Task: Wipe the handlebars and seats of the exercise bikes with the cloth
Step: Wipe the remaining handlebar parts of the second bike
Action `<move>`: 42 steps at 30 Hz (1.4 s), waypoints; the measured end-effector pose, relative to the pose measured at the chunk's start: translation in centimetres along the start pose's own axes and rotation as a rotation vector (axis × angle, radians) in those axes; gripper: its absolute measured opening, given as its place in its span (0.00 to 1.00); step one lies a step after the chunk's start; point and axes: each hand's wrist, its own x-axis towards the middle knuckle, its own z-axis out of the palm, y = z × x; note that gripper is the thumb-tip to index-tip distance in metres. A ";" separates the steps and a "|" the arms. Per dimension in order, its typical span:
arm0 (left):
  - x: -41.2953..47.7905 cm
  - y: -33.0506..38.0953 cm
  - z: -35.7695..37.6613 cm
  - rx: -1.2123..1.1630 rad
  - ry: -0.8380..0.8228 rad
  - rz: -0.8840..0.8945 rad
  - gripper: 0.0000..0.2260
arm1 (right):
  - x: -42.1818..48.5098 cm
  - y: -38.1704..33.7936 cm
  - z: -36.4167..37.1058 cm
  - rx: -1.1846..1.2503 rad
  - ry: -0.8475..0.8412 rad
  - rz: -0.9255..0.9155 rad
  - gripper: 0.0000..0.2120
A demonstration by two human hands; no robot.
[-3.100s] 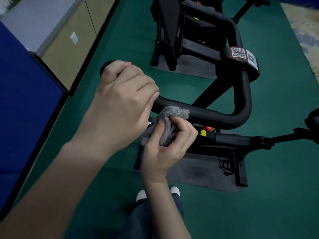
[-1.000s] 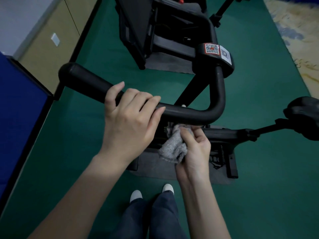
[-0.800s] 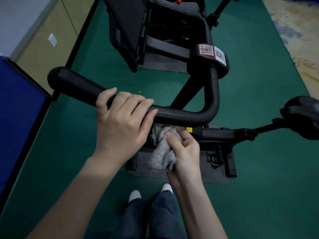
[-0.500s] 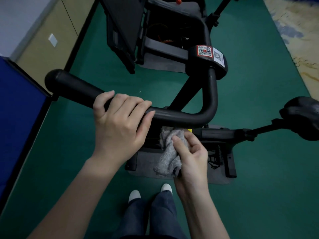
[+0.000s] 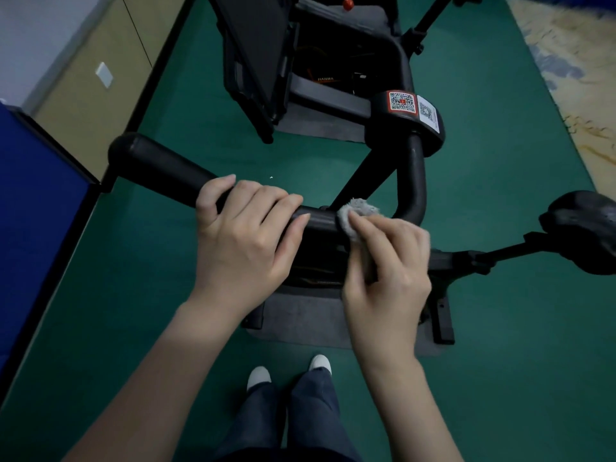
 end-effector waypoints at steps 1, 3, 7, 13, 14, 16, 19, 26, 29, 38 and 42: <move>0.0 0.0 0.0 0.000 0.000 0.002 0.11 | 0.3 0.2 -0.2 -0.024 -0.020 -0.010 0.11; 0.0 -0.1 0.0 -0.002 -0.001 0.004 0.11 | 0.9 0.3 -0.4 -0.051 -0.023 0.019 0.11; 0.0 -0.1 -0.1 0.006 -0.007 -0.006 0.11 | 1.6 -1.6 0.3 0.000 -0.135 -0.014 0.12; -0.1 -0.1 -0.1 -0.007 -0.018 -0.016 0.11 | 5.9 -0.8 -1.7 -0.087 -0.488 -0.020 0.09; 0.0 -0.1 0.0 -0.006 -0.017 -0.018 0.11 | 6.8 -0.7 -1.9 -0.122 -0.551 0.029 0.09; 0.0 -0.1 0.0 -0.003 -0.013 -0.018 0.11 | 8.6 -1.1 -1.2 -0.162 -0.697 0.094 0.10; 0.0 0.0 -0.1 -0.005 -0.010 -0.015 0.11 | 10.9 -1.8 0.6 -0.090 -0.940 0.067 0.11; -0.2 -0.1 -0.2 -0.006 -0.012 -0.003 0.11 | 12.9 0.6 -0.5 -0.169 -1.165 0.007 0.07; -0.1 0.1 -0.2 -0.002 -0.009 -0.017 0.11 | 12.4 0.4 -0.9 -0.180 -1.128 -0.050 0.09; 0.2 0.9 -0.3 -0.003 -0.028 -0.083 0.12 | 13.8 0.8 -1.4 -0.425 -1.267 -0.157 0.16; 0.5 3.0 -0.2 -0.073 -0.069 -0.111 0.13 | 13.9 2.0 -1.9 -0.261 -1.247 -0.215 0.15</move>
